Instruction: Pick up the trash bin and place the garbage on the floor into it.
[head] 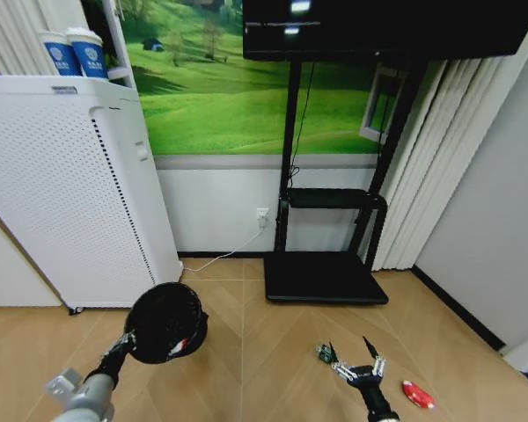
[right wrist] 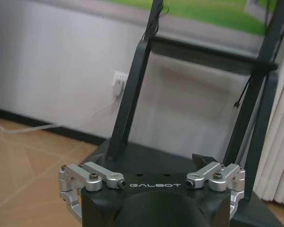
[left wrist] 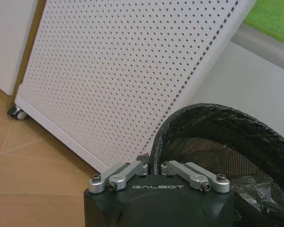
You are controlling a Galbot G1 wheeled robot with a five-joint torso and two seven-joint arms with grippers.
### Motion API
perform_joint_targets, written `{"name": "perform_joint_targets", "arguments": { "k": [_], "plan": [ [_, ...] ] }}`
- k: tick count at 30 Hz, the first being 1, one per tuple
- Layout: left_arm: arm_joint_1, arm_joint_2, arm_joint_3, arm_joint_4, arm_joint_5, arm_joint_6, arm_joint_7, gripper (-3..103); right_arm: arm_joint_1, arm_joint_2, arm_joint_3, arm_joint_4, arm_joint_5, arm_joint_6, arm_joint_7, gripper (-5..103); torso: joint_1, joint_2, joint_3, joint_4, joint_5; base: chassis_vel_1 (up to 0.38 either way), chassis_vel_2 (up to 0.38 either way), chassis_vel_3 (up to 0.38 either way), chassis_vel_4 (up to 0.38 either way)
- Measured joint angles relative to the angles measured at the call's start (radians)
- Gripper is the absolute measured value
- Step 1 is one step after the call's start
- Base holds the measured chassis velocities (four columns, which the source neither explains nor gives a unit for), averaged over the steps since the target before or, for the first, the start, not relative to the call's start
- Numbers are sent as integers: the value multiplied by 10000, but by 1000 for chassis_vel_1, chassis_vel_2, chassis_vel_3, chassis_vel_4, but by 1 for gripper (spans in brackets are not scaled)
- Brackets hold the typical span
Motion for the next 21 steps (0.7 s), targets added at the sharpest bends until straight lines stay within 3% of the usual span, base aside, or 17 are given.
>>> {"name": "perform_joint_targets", "arguments": {
  "k": [3, 10, 21],
  "plan": [
    [9, 69, -140, 150, 90, -96, 204, 6, 636, -406, 73, -627, -26, -511, -342, 100, 1, -1, 0, 4, -1, 42, 46, -80, -65],
    [-230, 192, 250, 458, 442, -126, 613, 6, 1275, -1162, 723, -2201, -987, -555, -883, 100, 1, -1, 2, -6, -2, 1, 5, -9, -7],
    [-210, -86, 702, 520, 1029, -126, 831, 6, 2187, -1538, -255, -4165, -2010, -190, -913, 100, 1, -1, 1, 2, -1, 0, 0, 0, 0]
  ]
}}
